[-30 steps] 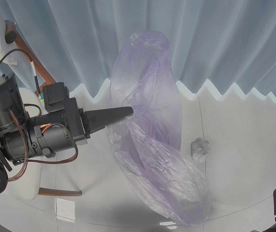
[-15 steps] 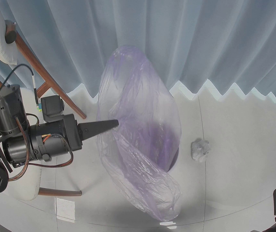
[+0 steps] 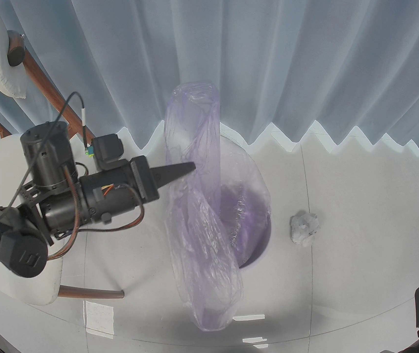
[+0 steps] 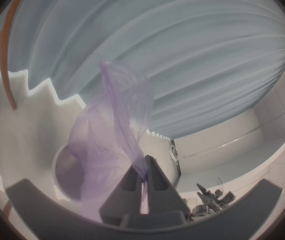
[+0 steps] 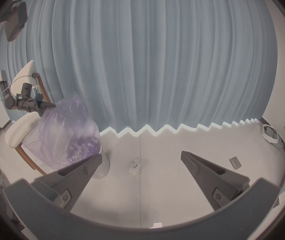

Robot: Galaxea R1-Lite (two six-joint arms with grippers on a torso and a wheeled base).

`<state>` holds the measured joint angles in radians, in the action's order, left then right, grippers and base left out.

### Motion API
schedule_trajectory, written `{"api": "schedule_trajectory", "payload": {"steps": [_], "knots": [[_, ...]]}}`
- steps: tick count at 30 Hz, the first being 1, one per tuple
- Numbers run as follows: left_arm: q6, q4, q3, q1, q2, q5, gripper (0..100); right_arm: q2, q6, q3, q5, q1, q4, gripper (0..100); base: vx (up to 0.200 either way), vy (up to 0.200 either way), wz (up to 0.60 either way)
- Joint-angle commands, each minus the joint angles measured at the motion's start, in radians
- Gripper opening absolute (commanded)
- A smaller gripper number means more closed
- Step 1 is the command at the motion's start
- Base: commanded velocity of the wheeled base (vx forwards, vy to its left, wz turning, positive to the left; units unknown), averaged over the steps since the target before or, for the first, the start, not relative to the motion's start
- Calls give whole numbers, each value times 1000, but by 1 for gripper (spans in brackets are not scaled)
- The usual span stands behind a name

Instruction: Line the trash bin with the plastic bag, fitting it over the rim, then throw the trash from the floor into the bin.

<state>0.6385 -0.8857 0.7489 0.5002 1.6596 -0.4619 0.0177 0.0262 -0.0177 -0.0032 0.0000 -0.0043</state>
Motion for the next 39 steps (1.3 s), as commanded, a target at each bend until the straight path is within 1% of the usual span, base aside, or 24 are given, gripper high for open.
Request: {"api": "schedule_trajectory", "payload": {"steps": [1, 2, 4, 7, 9, 10, 11, 12, 13, 14, 15, 17, 23, 24, 25, 27, 28, 30, 31, 33, 34, 36, 37, 39], "knots": [[7, -125, 191, 18, 263, 86, 0, -18, 0, 18, 0, 0, 0, 100, 0, 0, 0], [7, -130, 194, 20, 267, 88, 0, -18, 0, 18, 0, 0, 0, 100, 0, 0, 0], [7, -177, 222, 70, 304, 115, 0, -18, -5, 18, 0, 0, 1, 100, 0, 0, 0], [3, -173, 138, 216, 270, 169, 0, -18, -11, 18, 3, 0, 3, 100, 0, 0, 0], [1, -165, 110, 261, 233, 174, 0, -18, -19, 18, 8, 0, 3, 100, 0, 0, 0], [1, -156, 130, 241, 233, 174, 0, -18, -20, 18, 8, 0, 4, 100, 0, 0, 0], [0, -137, 162, 175, 249, 175, 0, -18, -20, 18, 8, 0, 4, 100, 0, 0, 0], [0, -137, 162, 175, 249, 175, 0, -18, -20, 18, 8, 0, 4, 100, 0, 0, 0], [-23, -134, 181, 70, 295, 177, 0, -18, -22, 18, 8, 0, 4, 100, 0, 0, 0], [-82, -139, 152, 90, 305, 174, 0, -18, -23, 18, 8, 0, 4, 100, 0, 0, 0], [-123, -140, 110, 139, 281, 170, 0, -18, -23, 18, 8, 0, 4, 100, 0, 0, 0], [-131, -142, 46, 201, 215, 169, 0, -18, -23, 18, 8, 0, 4, 100, 0, 0, 0], [-92, -177, -69, 150, 172, 169, 0, -15, -15, -10, 11, 2, -5, 100, 0, 0, 0], [-94, -205, -92, 149, 166, 167, 0, 27, -9, -81, 15, 15, -36, 100, 0, 0, 0], [-92, -237, -112, 146, 160, 166, 0, 130, 3, -159, 14, 46, -76, 100, 0, 0, 0], [-86, -314, -125, 138, 155, 152, 0, 329, 52, -225, -11, 143, -108, 100, 0, 0, 0], [-74, -355, -131, 132, 154, 129, 0, 404, 106, -255, -29, 178, -105, 100, 0, 0, 0], [-45, -424, -145, 123, 151, 89, 0, 559, 236, -288, -34, 198, -91, 100, 0, 0, 0], [-23, -466, -151, 110, 151, 71, 0, 680, 319, -312, -21, 198, -100, 100, 0, 0, 0], [1, -506, -154, 83, 149, 46, 0, 841, 383, -381, 26, 201, -120, 100, 0, 0, 0], [6, -515, -155, 77, 149, 37, 0, 907, 382, -416, 57, 202, -132, 100, 0, 0, 0], [6, -515, -155, 77, 149, 37, 0, 907, 382, -416, 57, 202, -132, 100, 0, 0, 0], [24, -516, -177, 67, 134, 25, 0, 1111, 359, -522, 137, 207, -171, 100, 0, 0, 0], [43, -519, -192, 67, 128, 17, 0, 1217, 319, -555, 149, 241, -198, 100, 0, 0, 0]]}}
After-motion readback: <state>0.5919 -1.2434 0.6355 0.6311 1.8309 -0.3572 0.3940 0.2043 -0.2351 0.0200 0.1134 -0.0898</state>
